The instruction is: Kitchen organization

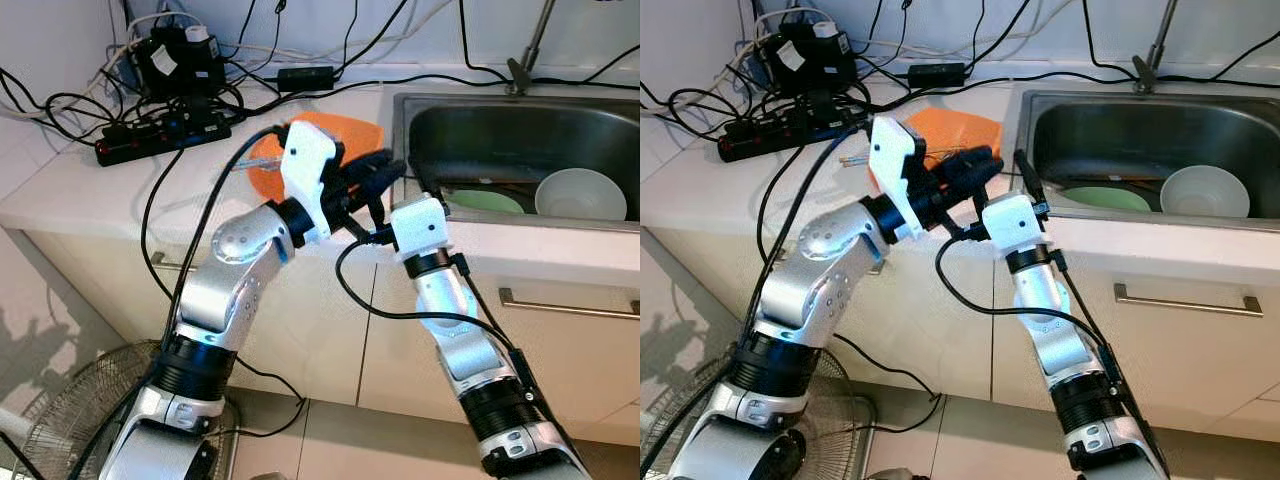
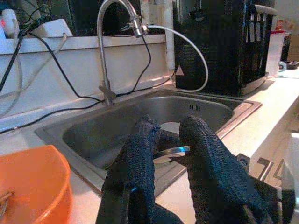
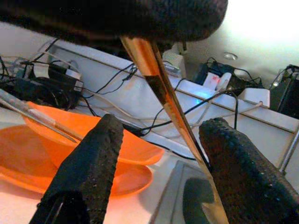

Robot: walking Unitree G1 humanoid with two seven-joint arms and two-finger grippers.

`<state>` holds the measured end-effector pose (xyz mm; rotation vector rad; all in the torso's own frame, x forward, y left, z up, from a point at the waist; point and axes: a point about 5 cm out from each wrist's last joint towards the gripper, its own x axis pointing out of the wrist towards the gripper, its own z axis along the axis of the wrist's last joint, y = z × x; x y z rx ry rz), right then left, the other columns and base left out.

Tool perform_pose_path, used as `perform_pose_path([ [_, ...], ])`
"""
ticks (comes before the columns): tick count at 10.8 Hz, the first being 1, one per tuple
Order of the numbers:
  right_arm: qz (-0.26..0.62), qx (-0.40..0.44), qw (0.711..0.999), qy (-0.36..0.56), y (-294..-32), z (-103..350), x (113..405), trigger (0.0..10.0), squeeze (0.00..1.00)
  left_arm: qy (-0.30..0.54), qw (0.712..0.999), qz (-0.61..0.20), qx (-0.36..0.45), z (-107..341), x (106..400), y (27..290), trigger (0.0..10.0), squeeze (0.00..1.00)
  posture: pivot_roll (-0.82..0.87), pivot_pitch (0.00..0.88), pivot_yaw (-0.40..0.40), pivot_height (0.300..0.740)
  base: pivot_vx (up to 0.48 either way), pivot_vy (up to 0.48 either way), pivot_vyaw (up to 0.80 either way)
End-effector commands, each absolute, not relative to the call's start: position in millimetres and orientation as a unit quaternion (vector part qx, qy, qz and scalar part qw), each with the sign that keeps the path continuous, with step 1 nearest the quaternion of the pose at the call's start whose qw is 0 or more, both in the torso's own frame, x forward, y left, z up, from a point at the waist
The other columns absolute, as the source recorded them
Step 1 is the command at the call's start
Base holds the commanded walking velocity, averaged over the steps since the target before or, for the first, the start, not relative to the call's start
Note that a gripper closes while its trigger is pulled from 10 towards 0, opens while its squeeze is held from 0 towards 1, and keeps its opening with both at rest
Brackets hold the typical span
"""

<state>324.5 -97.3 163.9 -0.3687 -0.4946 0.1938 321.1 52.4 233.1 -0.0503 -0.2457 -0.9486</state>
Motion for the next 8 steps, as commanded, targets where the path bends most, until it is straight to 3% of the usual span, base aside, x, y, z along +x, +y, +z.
perform_pose_path([
  [1,0.109,-0.185,0.947,-0.239,-93.3,159.7,322.1,10.0,0.00,-0.142,0.878,-0.457,-0.017,246.6,322.0,53.6,10.0,0.00,0.07,0.000,0.071,0.740,0.000,0.000,0.00],
  [8,0.111,-0.191,0.946,-0.239,-93.1,161.0,323.7,10.0,0.00,-0.103,0.854,-0.506,0.061,236.4,307.4,67.8,10.0,0.00,0.08,0.000,0.069,0.740,0.000,0.000,0.00],
])
